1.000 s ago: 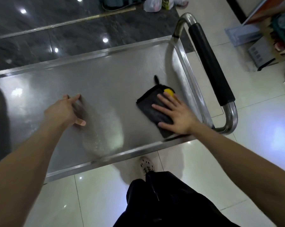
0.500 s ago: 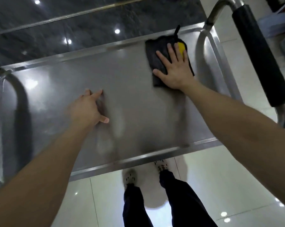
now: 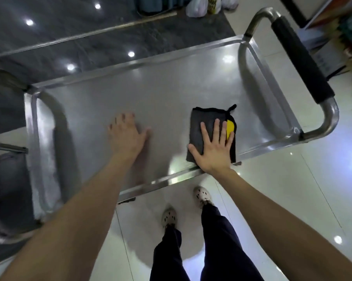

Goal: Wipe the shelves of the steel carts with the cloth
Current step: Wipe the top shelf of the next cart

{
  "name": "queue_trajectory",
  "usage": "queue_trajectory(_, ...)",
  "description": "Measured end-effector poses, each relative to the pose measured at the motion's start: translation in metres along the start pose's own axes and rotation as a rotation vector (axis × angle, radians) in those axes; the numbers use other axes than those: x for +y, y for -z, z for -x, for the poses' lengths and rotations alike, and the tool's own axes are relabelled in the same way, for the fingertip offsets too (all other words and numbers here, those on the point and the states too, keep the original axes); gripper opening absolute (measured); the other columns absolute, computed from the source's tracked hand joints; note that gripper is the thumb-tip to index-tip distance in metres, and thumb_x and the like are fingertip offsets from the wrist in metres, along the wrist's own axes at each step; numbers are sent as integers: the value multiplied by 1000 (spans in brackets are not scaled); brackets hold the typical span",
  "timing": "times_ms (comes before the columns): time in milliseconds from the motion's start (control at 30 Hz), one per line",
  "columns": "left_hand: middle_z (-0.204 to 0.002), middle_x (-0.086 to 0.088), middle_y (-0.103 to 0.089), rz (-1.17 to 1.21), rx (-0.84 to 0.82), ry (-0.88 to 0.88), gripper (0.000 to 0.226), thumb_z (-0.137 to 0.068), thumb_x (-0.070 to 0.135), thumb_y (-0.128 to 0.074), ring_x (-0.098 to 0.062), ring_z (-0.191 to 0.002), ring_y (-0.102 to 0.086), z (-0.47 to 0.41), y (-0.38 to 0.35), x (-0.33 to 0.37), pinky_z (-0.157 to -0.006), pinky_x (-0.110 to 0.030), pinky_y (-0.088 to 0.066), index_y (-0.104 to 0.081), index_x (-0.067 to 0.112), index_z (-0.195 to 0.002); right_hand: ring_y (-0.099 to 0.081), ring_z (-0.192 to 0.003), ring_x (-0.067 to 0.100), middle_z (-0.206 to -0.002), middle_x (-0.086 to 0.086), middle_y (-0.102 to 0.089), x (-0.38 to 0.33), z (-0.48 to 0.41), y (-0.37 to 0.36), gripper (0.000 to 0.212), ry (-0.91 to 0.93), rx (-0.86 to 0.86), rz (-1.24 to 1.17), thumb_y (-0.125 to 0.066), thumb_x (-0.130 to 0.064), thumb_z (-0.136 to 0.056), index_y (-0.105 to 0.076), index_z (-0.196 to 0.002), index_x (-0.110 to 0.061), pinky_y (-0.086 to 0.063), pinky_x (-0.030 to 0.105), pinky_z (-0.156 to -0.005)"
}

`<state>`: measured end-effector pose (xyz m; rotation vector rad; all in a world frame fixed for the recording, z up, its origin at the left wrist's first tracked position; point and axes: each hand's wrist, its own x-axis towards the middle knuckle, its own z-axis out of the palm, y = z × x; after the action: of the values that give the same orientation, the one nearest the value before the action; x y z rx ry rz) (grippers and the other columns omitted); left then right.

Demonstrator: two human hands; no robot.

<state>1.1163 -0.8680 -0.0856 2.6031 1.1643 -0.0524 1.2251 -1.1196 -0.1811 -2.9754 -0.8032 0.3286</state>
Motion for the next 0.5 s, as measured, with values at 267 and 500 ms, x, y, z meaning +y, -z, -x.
queue_trajectory(267,-182,-2,0,-65,-267,-93,124,-77,104,-36,-23,-168,-4,119,-6,-196,-136,-49,-2,-13,31,-174,23,-164,35,-179,10,17,-43,-13,-3,90,127,-8,29,-18,-88,-97,1,-171,-41,3,68,-129)
queue_trajectory(500,-182,1,4,-130,-207,-142,106,-87,97,-35,-21,-168,0,126,-20,-210,-136,-52,-6,-10,39,-173,15,-165,40,-180,17,8,-113,34,-23,91,303,32,30,-30,-83,-97,-10,-172,-36,-1,71,-128)
